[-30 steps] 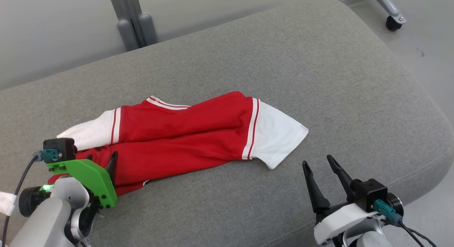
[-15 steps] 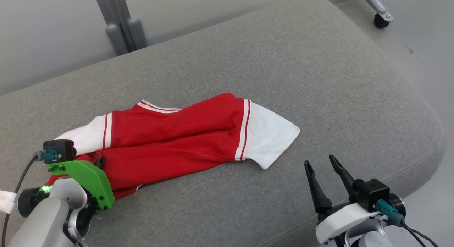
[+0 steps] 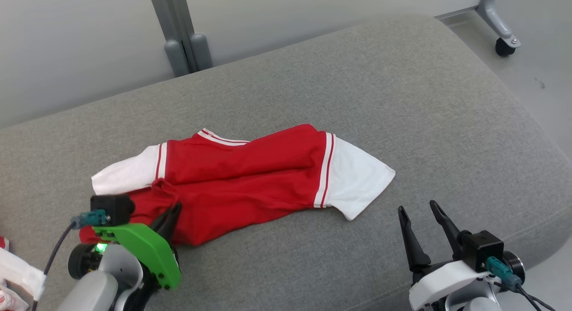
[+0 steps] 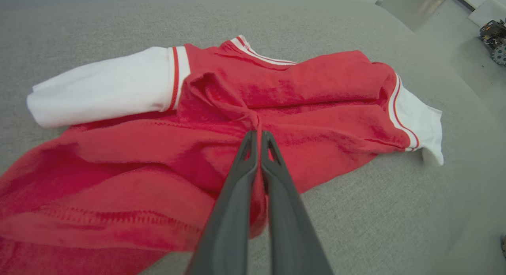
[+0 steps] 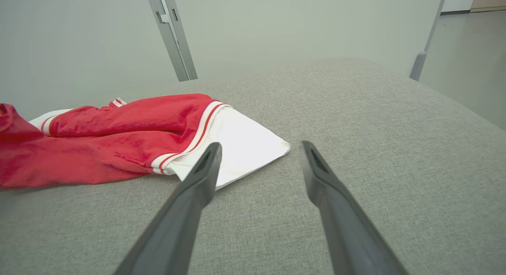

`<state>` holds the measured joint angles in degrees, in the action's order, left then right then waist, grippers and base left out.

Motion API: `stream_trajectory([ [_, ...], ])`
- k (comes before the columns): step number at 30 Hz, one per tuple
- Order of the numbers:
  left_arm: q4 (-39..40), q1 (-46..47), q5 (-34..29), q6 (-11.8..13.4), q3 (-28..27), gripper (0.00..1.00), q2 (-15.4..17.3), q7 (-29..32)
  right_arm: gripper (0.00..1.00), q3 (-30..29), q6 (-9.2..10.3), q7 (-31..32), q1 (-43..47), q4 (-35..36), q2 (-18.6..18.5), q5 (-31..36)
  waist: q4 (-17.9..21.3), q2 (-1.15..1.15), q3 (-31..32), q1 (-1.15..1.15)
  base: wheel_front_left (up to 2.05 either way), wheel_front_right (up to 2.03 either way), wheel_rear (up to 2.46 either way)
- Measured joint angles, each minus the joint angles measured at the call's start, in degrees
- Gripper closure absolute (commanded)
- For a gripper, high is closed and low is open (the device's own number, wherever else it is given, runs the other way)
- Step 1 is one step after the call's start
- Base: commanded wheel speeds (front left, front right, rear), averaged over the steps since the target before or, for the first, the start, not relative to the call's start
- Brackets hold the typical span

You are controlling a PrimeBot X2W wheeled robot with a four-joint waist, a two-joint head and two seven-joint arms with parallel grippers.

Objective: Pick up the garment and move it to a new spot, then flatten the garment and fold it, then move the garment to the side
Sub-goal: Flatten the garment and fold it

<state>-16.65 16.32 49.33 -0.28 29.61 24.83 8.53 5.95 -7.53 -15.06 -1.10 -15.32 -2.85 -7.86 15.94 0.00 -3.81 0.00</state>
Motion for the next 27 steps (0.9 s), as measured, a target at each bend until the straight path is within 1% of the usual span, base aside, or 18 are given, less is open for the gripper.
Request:
stream_trajectory([
  [3,6.3,-4.8,0.5,0.4,0.5,1.00,1.1,0.3,0.00,-0.1,0.00,0.0,1.1,0.1,0.0,0.0,-0.8,0.00,0.6,0.00,0.00,0.00,0.00],
  [6,13.0,-11.3,0.9,2.0,0.9,1.00,2.6,-0.1,0.00,-0.4,0.00,0.0,2.1,0.1,0.0,0.0,-1.8,0.00,1.2,0.00,0.00,0.00,0.00],
  [8,16.1,-15.3,1.3,2.9,1.2,1.00,3.1,-0.5,0.00,-0.5,0.00,0.0,2.3,0.2,0.0,0.0,-2.4,0.00,1.4,0.00,0.00,0.00,0.00],
  [10,18.3,-19.6,2.0,3.6,1.7,1.00,3.2,-1.3,0.00,-0.4,0.00,0.0,2.5,0.2,0.0,-0.1,-3.0,0.00,1.7,0.00,0.00,0.00,0.00],
  [13,18.5,-24.0,2.2,4.3,1.8,1.00,3.6,-3.3,0.00,-0.6,0.00,0.0,2.7,0.2,0.0,-0.1,-3.7,0.00,1.8,0.00,0.00,0.00,0.00],
  [14,18.1,-25.0,2.3,4.4,1.7,0.90,3.4,-4.3,0.00,-0.7,0.00,0.0,2.8,0.1,0.0,-0.1,-4.0,0.00,1.9,0.00,0.00,0.00,0.00],
  [15,17.7,-25.8,2.3,4.4,1.8,0.56,3.3,-4.9,0.00,-0.7,0.00,0.0,2.8,0.1,0.0,-0.1,-4.2,0.00,1.9,0.00,0.00,0.00,0.00],
  [16,17.0,-26.7,2.0,4.4,2.3,0.09,3.3,-5.2,0.00,-0.6,0.00,0.0,2.9,0.0,0.0,-0.1,-4.3,0.00,2.1,0.00,0.00,0.00,0.00],
  [17,16.3,-27.9,2.3,4.4,2.4,0.00,3.1,-5.4,0.00,-0.6,0.00,0.0,2.9,-0.2,0.0,0.0,-4.5,0.00,2.3,0.00,0.00,0.00,0.00],
  [21,15.4,-31.8,5.8,4.3,2.5,0.00,2.3,-4.5,0.00,-0.9,0.00,0.0,3.0,-0.3,0.0,0.1,-4.9,0.00,2.9,0.00,0.00,0.00,0.00],
  [25,16.7,-31.3,7.2,4.9,-1.7,0.00,1.9,-8.5,0.00,-1.3,0.00,0.0,3.2,-0.3,0.0,0.6,-5.6,0.00,3.2,0.00,0.00,0.00,0.00],
  [27,17.2,-30.2,7.8,5.3,-2.8,0.00,1.0,-9.2,0.00,-1.1,0.00,0.0,3.2,-0.3,0.0,0.7,-6.0,0.00,3.3,0.00,0.00,0.00,0.00],
])
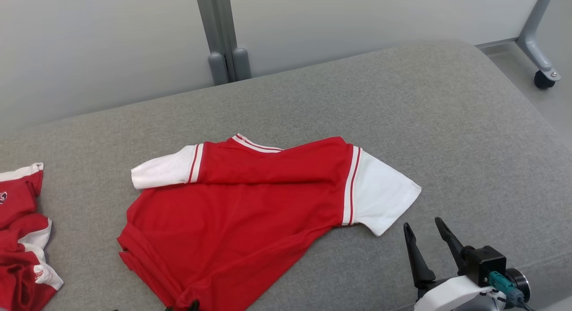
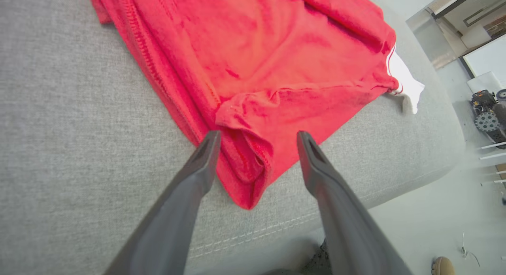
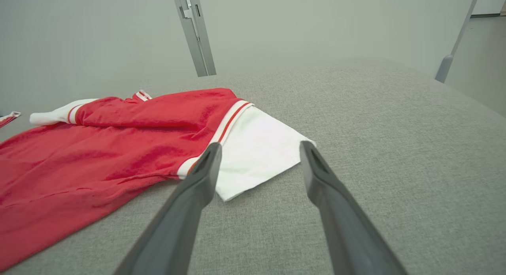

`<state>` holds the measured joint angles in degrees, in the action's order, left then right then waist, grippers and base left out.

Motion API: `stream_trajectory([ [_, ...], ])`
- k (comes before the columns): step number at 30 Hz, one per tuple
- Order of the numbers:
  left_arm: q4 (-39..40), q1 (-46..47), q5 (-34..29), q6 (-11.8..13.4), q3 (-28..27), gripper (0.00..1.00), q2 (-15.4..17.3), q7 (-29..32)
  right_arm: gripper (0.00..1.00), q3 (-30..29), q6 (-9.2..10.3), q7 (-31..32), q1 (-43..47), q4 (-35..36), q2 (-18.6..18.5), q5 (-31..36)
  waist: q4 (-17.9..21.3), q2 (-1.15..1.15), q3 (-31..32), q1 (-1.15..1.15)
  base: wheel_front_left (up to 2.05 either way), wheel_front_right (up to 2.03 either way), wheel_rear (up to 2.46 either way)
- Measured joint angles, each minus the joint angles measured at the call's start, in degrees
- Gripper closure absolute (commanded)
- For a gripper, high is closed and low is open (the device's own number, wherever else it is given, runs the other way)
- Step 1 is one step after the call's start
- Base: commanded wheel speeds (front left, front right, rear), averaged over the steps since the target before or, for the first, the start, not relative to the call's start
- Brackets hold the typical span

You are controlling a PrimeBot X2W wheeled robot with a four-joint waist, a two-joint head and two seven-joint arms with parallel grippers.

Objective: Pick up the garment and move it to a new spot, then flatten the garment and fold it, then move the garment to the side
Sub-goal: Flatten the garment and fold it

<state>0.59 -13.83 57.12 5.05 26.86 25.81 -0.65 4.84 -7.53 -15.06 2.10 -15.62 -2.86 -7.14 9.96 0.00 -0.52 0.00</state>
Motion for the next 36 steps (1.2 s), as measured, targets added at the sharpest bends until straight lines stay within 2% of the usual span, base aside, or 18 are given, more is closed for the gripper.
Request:
stream_trajectory([
  [3,-0.3,2.5,0.9,0.7,-0.7,0.00,-1.4,0.1,0.00,0.4,0.00,0.0,0.0,-0.1,0.0,0.0,-0.3,0.00,0.1,0.00,0.00,0.00,0.00],
  [8,-4.7,6.2,-0.2,1.8,-0.2,0.00,-1.6,1.7,0.00,1.6,0.00,0.0,-0.4,-0.3,0.0,0.0,0.4,0.00,0.0,0.00,0.00,0.00,0.00],
  [14,-8.4,7.7,0.3,-0.5,1.3,0.00,-1.1,4.6,0.00,1.3,0.00,0.0,-0.5,-0.3,0.0,-0.1,1.7,0.00,-0.4,0.00,0.00,0.00,0.00],
  [15,-9.2,8.0,0.3,-0.6,1.4,0.14,-0.8,4.7,0.00,1.2,0.00,0.0,-0.5,-0.2,0.0,-0.1,1.9,0.00,-0.5,0.00,0.00,0.00,0.00],
  [16,-9.8,8.2,0.2,-0.7,1.5,0.23,-0.5,4.9,0.00,1.1,0.00,0.0,-0.5,-0.2,0.0,-0.1,2.0,0.00,-0.6,0.00,0.00,0.00,0.00],
  [17,-10.3,8.4,0.2,-1.0,1.4,0.45,-0.3,4.9,0.00,1.1,0.00,0.0,-0.5,-0.2,0.0,-0.1,2.1,0.00,-0.7,0.00,0.00,0.00,0.00],
  [19,-10.7,8.6,0.2,-1.4,1.5,0.77,-0.3,4.9,0.00,1.1,0.00,0.0,-0.5,-0.2,0.0,-0.1,2.4,0.00,-0.8,0.00,0.00,0.00,0.00],
  [20,-10.8,8.7,0.2,-1.6,1.6,1.00,-0.3,5.0,0.00,1.1,0.00,0.0,-0.4,-0.2,0.0,-0.1,2.5,0.00,-0.8,0.00,0.00,0.00,0.00],
  [25,-8.6,8.5,-0.6,-2.0,2.4,1.00,0.5,4.9,0.00,1.0,0.00,0.0,-0.3,-0.1,0.0,-0.2,2.5,0.00,-0.7,0.00,0.00,0.00,0.00],
  [35,4.2,3.4,-4.6,1.5,5.1,1.00,3.5,5.4,0.00,0.5,0.00,0.0,0.2,0.0,0.0,-0.5,0.4,0.00,-0.4,0.00,0.00,0.00,0.00],
  [36,4.7,3.2,-4.9,1.8,5.4,0.91,3.5,5.4,0.00,0.5,0.00,0.0,0.2,0.0,0.0,-0.6,0.2,0.00,-0.4,0.00,0.00,0.00,0.00],
])
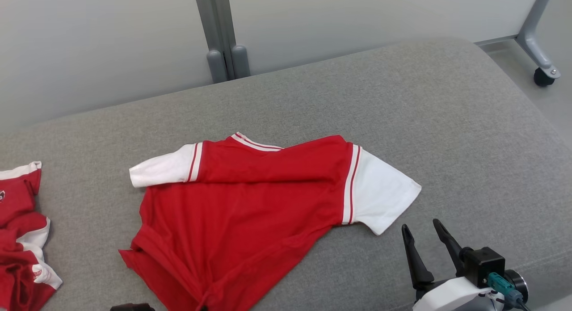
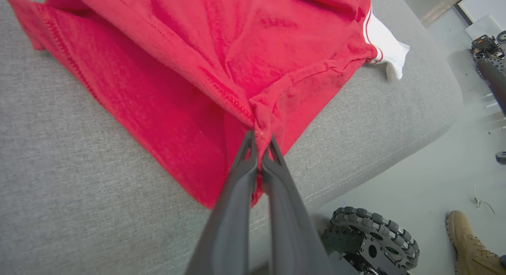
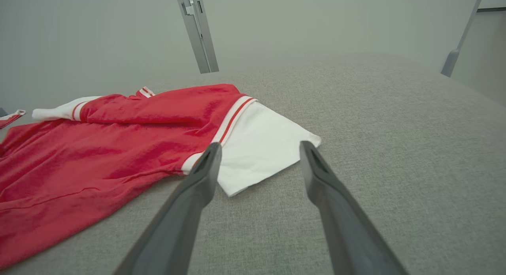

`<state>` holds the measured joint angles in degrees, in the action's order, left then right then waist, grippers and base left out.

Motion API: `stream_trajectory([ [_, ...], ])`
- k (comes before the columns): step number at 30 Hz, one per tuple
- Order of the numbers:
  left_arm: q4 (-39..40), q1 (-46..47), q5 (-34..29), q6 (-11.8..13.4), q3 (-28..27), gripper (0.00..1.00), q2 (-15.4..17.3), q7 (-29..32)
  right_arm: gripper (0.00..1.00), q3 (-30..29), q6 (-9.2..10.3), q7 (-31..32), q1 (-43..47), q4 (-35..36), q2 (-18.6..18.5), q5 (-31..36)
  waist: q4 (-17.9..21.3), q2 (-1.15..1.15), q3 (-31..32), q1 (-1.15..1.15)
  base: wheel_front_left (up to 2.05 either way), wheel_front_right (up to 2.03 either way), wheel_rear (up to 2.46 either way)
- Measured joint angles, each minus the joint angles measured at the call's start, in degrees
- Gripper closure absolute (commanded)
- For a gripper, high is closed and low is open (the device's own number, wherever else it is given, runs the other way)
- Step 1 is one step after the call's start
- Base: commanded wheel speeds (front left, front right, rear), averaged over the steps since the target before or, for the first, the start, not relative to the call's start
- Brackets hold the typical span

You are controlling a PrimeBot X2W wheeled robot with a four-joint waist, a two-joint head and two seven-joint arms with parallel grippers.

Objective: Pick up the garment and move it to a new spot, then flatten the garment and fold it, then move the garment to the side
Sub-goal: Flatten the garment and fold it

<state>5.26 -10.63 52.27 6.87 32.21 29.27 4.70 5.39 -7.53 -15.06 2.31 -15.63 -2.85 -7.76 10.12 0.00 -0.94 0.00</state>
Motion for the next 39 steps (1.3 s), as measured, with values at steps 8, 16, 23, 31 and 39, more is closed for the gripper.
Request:
stream_trajectory([
  [8,-2.1,-1.8,-4.6,0.5,6.2,0.00,-2.4,-0.3,0.00,0.6,0.00,0.0,-0.1,-0.4,0.0,-0.1,-0.6,0.00,-0.2,0.00,0.00,0.00,0.00],
  [16,1.3,-3.1,0.8,-1.4,4.7,0.00,-3.0,1.0,0.00,0.5,0.00,0.0,-0.1,-0.5,0.0,0.4,0.5,0.00,0.0,0.00,0.00,0.00,0.00],
  [23,4.3,0.4,2.1,3.6,-4.5,0.00,-0.2,-1.3,0.00,0.6,0.00,0.0,-0.1,-0.6,0.0,0.4,1.7,0.00,-0.1,0.00,0.00,0.00,0.00],
  [31,-11.6,10.3,4.7,6.0,-9.3,0.00,-2.6,-0.5,0.00,1.7,0.00,0.0,-0.9,-0.8,0.0,0.2,3.1,0.00,-0.8,0.00,0.00,0.00,0.00],
  [39,-27.4,18.2,4.7,3.2,-7.9,0.00,-2.7,3.9,0.00,2.1,0.00,0.0,-1.4,-0.8,0.0,0.1,5.0,0.00,-1.6,0.00,0.00,0.00,0.00],
])
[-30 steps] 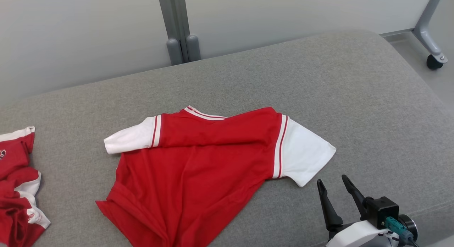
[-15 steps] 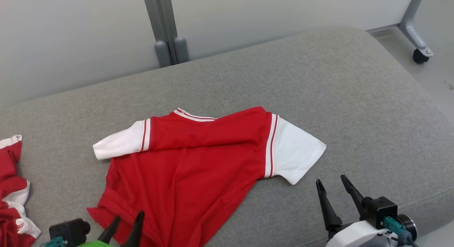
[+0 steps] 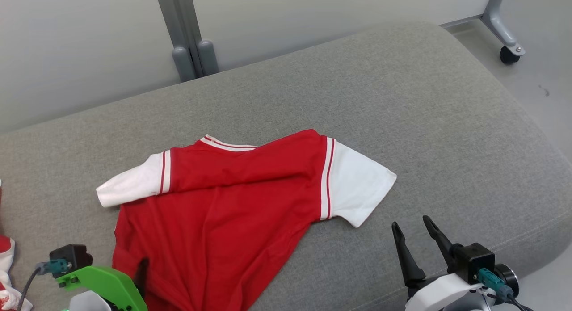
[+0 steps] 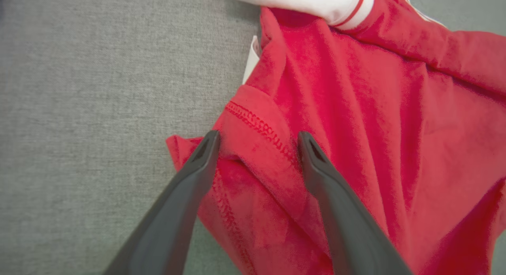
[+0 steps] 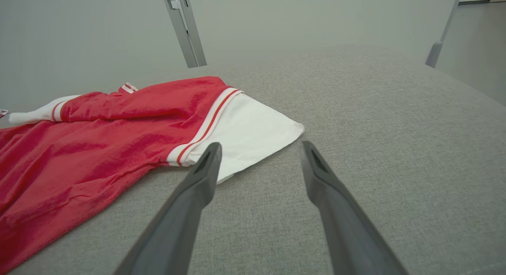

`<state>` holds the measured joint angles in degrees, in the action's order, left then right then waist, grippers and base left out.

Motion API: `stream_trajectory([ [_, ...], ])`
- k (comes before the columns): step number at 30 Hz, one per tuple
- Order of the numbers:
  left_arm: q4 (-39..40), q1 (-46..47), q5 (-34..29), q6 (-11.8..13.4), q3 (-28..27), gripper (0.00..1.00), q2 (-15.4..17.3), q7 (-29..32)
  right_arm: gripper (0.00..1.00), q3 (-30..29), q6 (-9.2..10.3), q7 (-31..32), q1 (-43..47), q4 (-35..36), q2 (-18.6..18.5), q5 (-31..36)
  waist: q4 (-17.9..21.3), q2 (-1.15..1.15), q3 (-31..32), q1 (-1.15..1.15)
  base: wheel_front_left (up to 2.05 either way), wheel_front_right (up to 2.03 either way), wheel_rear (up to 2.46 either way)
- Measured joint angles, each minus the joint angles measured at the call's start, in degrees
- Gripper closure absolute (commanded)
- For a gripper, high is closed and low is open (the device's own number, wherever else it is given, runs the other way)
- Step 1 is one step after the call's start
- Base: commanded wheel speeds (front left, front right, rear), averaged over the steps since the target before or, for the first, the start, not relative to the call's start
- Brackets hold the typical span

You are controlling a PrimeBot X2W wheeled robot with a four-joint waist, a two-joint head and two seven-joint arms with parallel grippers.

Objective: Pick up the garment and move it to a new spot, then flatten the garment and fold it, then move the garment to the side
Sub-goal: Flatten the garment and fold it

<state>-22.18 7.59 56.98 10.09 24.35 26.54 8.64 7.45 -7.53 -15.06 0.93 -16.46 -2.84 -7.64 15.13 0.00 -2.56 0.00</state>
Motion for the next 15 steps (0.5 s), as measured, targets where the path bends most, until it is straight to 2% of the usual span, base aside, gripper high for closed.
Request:
stream_trajectory([
  [3,-3.1,1.1,1.2,-2.6,1.4,0.00,-0.6,3.3,0.00,0.1,0.00,0.0,0.0,-0.1,0.0,0.0,0.5,0.00,-0.3,0.00,0.00,0.00,0.00],
  [4,-4.3,2.4,1.4,-4.4,2.0,0.00,-0.3,4.9,0.00,0.1,0.00,0.0,-0.2,-0.1,0.0,0.0,0.8,0.00,-0.7,0.00,0.00,0.00,0.00],
  [5,-4.6,2.7,1.8,-5.1,1.9,0.58,-0.3,5.0,0.00,0.2,0.00,0.0,-0.4,0.0,0.0,0.0,1.0,0.00,-0.9,0.00,0.00,0.00,0.00],
  [6,-4.8,3.1,1.9,-5.5,1.9,1.00,-0.3,4.8,0.00,0.2,0.00,0.0,-0.5,0.0,0.0,0.0,1.1,0.00,-1.1,0.00,0.00,0.00,0.00],
  [15,-9.1,12.4,-2.9,-5.3,-0.1,1.00,1.1,-3.5,0.00,0.2,0.00,0.0,-1.5,0.6,0.0,-0.4,1.7,0.00,-4.0,0.00,0.00,0.00,0.00],
])
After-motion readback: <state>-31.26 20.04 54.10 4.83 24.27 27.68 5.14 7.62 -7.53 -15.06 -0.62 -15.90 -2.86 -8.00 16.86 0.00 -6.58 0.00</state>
